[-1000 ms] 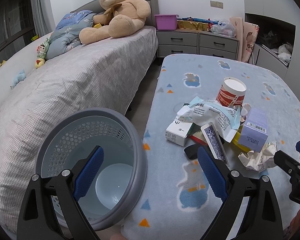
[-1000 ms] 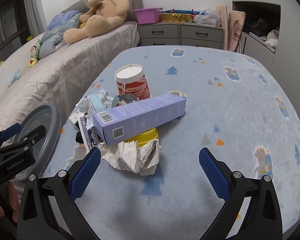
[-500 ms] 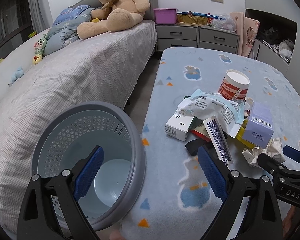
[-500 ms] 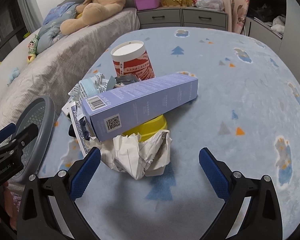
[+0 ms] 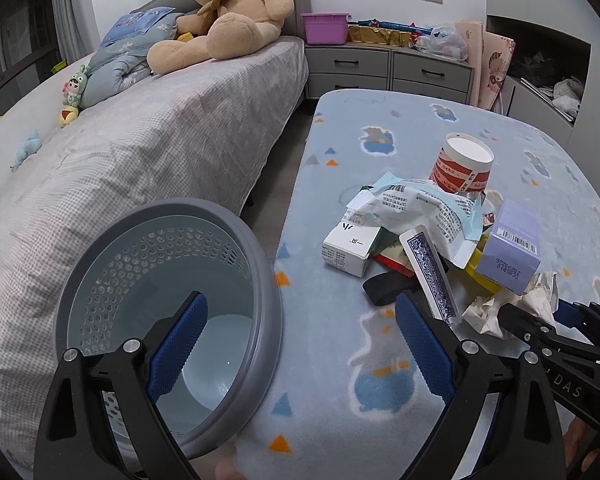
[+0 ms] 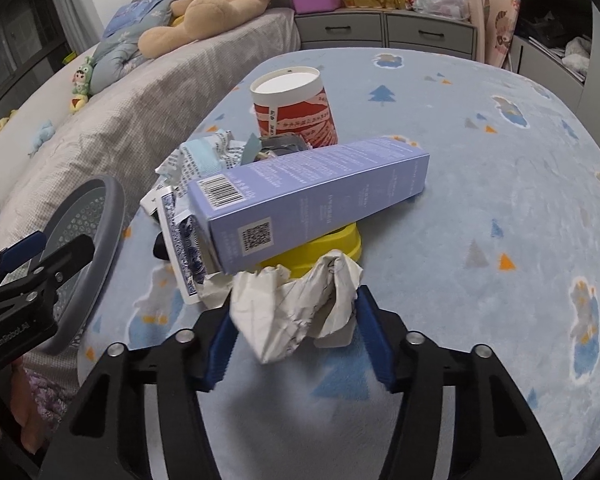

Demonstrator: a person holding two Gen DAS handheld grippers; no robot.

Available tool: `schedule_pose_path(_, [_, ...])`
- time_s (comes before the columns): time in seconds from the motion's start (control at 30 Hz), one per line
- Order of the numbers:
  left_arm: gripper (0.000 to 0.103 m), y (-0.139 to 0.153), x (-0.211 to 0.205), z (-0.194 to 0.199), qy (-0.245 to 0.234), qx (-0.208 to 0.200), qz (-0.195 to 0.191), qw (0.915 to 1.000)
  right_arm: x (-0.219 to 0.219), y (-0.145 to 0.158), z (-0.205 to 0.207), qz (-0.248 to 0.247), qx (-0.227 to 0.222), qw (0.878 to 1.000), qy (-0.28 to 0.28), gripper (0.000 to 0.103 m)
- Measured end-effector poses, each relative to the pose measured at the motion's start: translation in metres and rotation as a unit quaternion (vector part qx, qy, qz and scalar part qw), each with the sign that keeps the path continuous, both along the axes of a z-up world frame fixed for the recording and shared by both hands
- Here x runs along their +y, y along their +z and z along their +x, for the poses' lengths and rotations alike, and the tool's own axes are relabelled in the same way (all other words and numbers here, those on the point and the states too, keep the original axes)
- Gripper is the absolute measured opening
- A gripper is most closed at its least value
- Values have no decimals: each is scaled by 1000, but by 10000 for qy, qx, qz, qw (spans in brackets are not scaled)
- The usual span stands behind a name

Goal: Collect trash
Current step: 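Grasp the crumpled white paper with the right gripper and lift it, then grasp the blue-backed playing card with the left gripper while the right gripper holds the paper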

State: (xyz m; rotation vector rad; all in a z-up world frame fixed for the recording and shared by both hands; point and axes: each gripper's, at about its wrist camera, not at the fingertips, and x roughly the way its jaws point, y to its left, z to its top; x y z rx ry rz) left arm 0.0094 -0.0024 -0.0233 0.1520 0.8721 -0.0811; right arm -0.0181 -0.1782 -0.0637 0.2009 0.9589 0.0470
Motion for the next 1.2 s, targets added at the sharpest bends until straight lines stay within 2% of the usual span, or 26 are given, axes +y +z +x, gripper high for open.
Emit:
schedule_pose_path(0.03, [91,0,0,0,-8,2,-2,10000,0,1,-2,24,-11,10000,16,48])
schedule_pose_path(0.3, [91,-1,-8,-3,-109,-15,-24,9999,-10,13,-15,272,-76,9996,8,42])
schedule_pose_path(0.63, [91,-4,-23,-10,-290,-27,-94,9995,-42,35,-46,340,-383,9982,-319,42])
schedule_pose_path(1.0, [91,-15,-41,-8,-382,83,-161,9991,-84,44,-68,351,-511,9941,-893,41])
schedule_pose_path(1.2, [91,-23,-48,-2,-376,215,-280,9987,-90,44,-68,412,-497,9939,-897,41])
